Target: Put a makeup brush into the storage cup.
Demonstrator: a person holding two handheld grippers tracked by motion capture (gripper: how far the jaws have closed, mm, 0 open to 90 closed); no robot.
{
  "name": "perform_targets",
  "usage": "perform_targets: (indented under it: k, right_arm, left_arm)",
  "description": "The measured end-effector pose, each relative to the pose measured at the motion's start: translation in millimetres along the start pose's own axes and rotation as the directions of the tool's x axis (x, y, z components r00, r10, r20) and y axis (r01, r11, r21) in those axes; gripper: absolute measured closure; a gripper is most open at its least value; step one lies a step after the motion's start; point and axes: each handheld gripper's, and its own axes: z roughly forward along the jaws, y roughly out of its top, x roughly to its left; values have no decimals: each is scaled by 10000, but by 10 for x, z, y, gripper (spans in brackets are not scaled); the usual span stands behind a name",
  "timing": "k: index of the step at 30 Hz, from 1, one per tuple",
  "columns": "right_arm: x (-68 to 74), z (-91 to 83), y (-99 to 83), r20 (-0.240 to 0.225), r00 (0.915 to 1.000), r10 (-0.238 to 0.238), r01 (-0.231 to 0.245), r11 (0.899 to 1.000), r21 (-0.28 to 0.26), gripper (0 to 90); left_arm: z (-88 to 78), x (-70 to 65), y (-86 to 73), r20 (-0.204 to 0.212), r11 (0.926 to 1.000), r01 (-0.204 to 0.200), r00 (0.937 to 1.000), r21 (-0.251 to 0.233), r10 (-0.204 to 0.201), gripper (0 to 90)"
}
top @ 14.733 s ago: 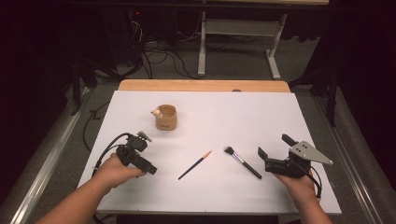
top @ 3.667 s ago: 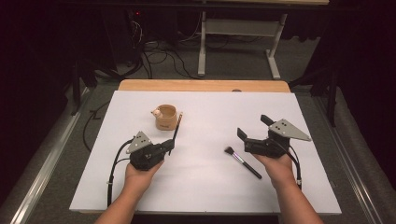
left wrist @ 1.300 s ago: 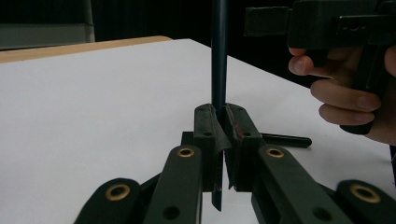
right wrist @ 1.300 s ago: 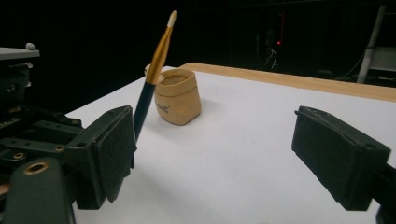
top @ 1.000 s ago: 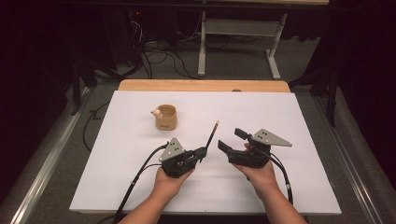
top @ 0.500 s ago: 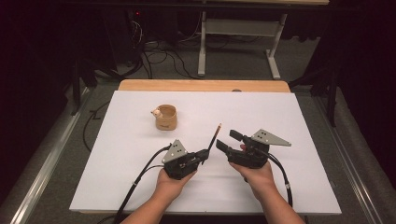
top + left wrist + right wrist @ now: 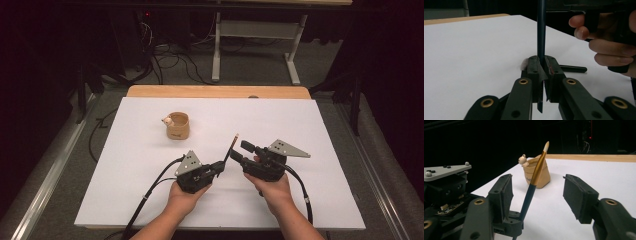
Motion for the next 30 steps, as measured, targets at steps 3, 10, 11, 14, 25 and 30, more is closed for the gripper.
perform_targets:
  k: [3, 10, 11, 14, 25, 30]
  right_arm:
    - [11, 21, -16, -85, 10000, 44, -43, 10000, 46, 469]
    - [1, 52, -38, -276, 9990, 337, -337, 9994, 6, 532]
    - [-1, 57, -42, -288, 9991, 317, -317, 9995, 13, 543]
    - [5, 64, -47, -304, 9991, 295, -294, 9996, 31, 559]
    - [-7, 80, -62, -333, 9983, 475, -475, 9989, 6, 655]
    - [-12, 80, -63, -324, 9976, 607, -609, 9981, -48, 710]
  left_arm:
    - [2, -1, -2, 5, 10000, -17, 10000, 8, 17, 844]
    - [6, -7, -8, 70, 10000, -7, 10000, 15, 7, 844]
    - [7, -8, -9, 74, 10000, -14, 10000, 15, 14, 844]
    - [5, -9, -9, 79, 10000, -17, 10000, 27, 17, 844]
    - [20, -30, -28, 231, 10000, 72, 9997, -26, -72, 844]
    - [16, -32, -27, 247, 10000, 62, 9997, -37, -61, 844]
